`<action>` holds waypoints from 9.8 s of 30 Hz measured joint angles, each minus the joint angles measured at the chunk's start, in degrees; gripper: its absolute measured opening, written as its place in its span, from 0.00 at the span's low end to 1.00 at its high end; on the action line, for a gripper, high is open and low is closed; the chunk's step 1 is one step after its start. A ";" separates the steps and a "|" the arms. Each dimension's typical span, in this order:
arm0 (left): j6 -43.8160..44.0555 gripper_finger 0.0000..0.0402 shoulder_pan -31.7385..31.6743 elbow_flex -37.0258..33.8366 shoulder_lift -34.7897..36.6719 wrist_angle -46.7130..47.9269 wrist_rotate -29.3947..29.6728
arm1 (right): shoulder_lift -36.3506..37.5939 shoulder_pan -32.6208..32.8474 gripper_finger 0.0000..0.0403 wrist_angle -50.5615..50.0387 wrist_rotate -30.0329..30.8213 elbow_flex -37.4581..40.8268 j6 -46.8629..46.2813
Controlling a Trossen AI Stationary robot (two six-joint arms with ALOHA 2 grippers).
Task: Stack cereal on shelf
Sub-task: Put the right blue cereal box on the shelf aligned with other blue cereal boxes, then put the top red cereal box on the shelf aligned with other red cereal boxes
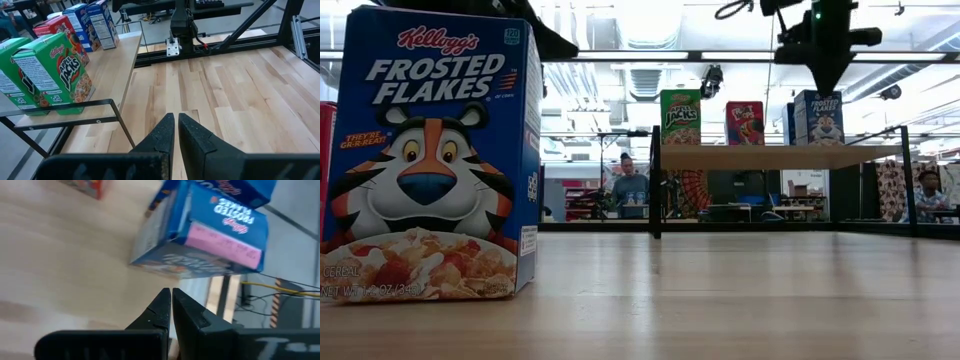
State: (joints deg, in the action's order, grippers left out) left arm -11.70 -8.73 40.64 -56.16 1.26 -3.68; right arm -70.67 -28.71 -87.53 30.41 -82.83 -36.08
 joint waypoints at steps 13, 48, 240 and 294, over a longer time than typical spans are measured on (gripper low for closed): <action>-0.02 0.02 0.00 0.03 0.00 -0.10 0.00 | 0.02 -1.30 0.02 9.79 2.63 3.44 3.76; 1.42 0.02 0.02 0.04 0.00 0.02 0.02 | 12.33 17.68 0.02 35.39 0.65 14.81 15.97; 0.50 0.41 5.52 42.18 -33.84 3.25 10.62 | 47.01 32.32 0.02 97.53 -44.60 59.83 54.10; -1.21 0.41 -3.65 57.81 -48.74 10.11 8.52 | 58.10 34.07 0.02 98.31 -46.94 64.15 54.49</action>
State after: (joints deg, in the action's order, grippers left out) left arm -12.92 -12.38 98.45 -104.90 11.37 4.84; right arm -12.58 5.37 10.78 -16.53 -18.68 18.41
